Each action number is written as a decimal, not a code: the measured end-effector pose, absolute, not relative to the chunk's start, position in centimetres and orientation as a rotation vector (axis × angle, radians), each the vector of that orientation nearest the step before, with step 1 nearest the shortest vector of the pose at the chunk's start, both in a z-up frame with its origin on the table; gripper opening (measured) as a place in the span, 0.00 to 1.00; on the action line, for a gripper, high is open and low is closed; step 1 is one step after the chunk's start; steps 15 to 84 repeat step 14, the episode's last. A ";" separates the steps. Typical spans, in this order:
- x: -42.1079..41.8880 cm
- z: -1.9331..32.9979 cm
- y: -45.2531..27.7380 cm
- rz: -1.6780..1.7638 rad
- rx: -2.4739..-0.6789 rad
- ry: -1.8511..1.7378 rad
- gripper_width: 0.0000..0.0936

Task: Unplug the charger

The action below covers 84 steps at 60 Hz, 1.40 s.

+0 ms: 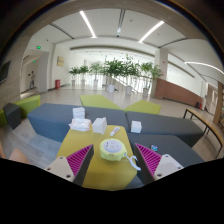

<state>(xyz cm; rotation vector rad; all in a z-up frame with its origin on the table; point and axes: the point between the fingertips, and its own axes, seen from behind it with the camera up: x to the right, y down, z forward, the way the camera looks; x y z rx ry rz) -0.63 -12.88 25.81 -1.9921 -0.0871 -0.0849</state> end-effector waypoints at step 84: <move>-3.3 23.4 -15.5 -0.050 -2.035 -0.144 0.91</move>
